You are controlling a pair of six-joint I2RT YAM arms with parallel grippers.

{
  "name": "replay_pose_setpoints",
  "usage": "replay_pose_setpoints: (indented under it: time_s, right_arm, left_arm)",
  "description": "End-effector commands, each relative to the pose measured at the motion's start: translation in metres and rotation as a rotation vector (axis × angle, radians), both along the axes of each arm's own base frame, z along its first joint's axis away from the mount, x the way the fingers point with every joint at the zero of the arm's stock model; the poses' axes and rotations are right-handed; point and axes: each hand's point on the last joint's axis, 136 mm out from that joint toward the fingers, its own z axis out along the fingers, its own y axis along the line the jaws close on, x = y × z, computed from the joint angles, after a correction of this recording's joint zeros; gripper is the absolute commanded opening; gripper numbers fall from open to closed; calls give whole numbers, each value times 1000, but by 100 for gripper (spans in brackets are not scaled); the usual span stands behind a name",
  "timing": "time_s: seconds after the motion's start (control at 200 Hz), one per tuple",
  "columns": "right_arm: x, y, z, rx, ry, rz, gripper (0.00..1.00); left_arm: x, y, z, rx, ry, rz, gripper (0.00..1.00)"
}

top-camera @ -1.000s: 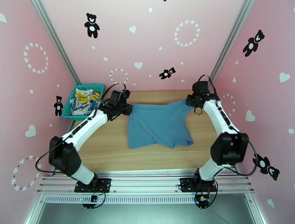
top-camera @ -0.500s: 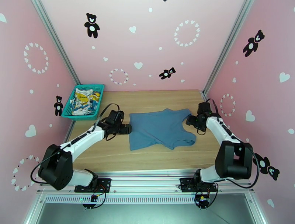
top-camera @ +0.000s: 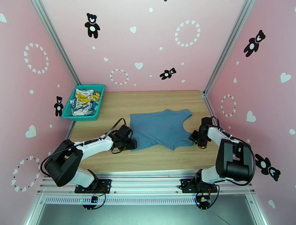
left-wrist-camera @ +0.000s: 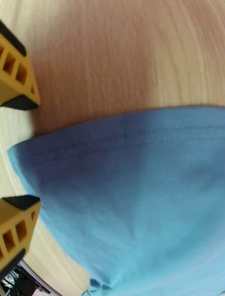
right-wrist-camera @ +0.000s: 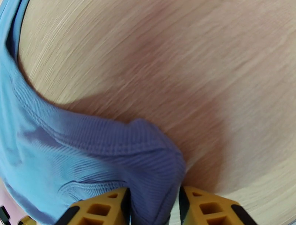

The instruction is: Fold and stack the mixed laundry pile

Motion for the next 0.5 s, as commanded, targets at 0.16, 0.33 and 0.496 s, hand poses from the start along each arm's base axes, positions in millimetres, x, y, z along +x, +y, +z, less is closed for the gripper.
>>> replay_pose_setpoints:
  time_s: [0.16, 0.33, 0.496]
  right_arm:
    - [13, 5, 31, -9, -92, 45, 15]
    - [14, 7, 41, -10, -119, 54, 8]
    - [15, 10, 50, -5, -143, 63, 0]
  left_arm:
    - [-1, -32, 14, -100, -41, -55, 27]
    - [-10, -21, 25, -90, -49, -47, 21]
    - [-11, -19, 41, -109, -88, -42, 0]
